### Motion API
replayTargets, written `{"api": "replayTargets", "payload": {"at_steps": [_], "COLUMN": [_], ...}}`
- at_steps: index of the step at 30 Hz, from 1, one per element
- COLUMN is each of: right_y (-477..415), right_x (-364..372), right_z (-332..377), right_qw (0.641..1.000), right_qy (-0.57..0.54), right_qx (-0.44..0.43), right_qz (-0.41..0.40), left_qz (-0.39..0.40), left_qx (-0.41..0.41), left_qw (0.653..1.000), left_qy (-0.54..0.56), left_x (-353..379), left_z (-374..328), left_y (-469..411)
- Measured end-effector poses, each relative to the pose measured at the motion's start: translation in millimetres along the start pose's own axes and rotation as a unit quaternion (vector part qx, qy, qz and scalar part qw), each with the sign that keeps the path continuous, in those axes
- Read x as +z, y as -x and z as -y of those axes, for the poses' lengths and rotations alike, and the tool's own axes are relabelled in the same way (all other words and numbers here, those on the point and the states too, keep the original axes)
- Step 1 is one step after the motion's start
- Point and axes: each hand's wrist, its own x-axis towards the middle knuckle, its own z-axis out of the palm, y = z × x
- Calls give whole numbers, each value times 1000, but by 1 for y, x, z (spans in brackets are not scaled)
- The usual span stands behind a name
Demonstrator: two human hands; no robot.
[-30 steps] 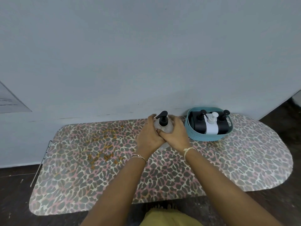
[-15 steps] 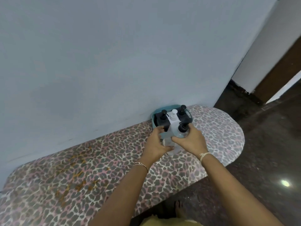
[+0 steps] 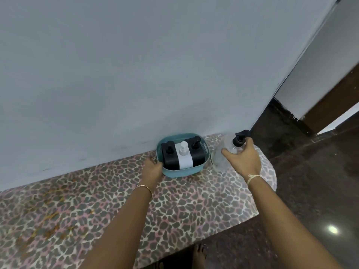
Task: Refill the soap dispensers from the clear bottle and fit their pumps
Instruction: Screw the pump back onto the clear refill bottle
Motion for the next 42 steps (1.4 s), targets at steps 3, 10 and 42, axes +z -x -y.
{"api": "replayTargets", "payload": {"at_steps": [3,10,42], "right_y": [-27,-66,-76], "right_x": [8,29,43], "right_z": [-6,-14,-19], "right_qw": [1000,999,994], "right_qy": [3,11,61], "right_qx": [-12,-20,-27], "right_qz": [2,30,90], "left_qz": [10,-9,-30], "left_qx": [-41,-60,-45], "left_qw": [996,991,993], "left_qy": [77,121,105], "left_x": [9,29,20], "left_z": [-4,-3,-10], "left_y": [-5,-9,11]}}
